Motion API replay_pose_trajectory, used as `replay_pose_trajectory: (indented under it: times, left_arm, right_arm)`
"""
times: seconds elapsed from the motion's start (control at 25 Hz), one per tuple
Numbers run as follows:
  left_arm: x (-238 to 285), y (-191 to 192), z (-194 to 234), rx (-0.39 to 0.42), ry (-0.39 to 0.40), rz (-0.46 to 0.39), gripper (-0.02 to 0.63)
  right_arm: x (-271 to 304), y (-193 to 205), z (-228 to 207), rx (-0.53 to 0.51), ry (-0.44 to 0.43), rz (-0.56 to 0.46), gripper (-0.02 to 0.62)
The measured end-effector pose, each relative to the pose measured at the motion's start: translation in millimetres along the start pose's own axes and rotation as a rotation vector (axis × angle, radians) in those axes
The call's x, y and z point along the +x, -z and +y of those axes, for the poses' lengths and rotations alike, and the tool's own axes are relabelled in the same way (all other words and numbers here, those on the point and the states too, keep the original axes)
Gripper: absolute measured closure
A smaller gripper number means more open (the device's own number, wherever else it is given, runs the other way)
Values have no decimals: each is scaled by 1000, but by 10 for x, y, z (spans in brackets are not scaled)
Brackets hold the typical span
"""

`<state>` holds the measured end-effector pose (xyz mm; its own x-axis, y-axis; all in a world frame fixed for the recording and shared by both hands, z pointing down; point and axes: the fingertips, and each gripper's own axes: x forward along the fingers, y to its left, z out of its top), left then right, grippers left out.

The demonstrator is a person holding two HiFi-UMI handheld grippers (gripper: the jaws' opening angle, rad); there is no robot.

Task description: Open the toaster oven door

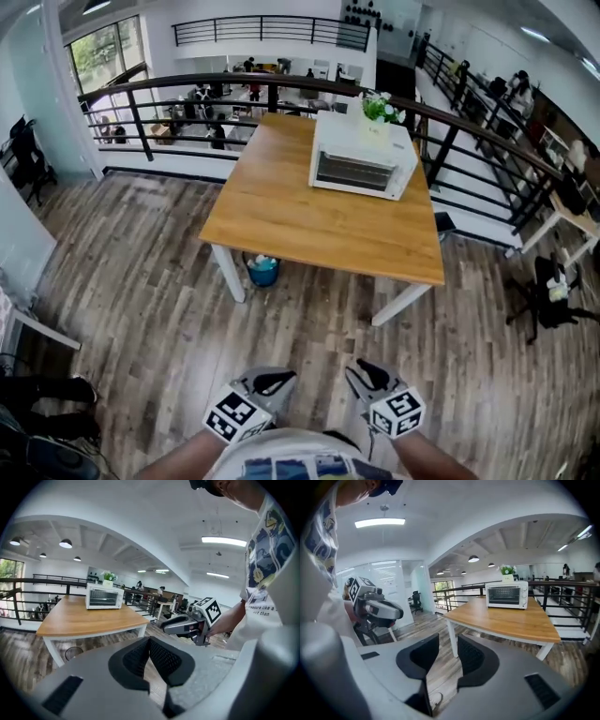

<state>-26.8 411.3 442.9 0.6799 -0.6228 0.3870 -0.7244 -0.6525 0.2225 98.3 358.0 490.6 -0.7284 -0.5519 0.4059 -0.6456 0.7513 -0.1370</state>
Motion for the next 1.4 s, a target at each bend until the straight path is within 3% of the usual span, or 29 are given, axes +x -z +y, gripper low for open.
replay_pose_trajectory:
  times: [0.2,0.56,1.12,1.4]
  left_arm:
    - [-128,-162,930,47,54,7,603]
    - [144,-377,1967,2,89,8,603]
    - [1443,-1685,3634,22,-8,-3,603]
    - [2187,-1944,4054,12,-30,2,603]
  right_arm:
    - [746,-335,-201,52,135,-13,446]
    - [1653,-979,-1005,63,277,-29,382]
    - [3211,-2480,-3491,82,366,-144,385]
    - [3779,-2780,-4541,88,384,-159,382]
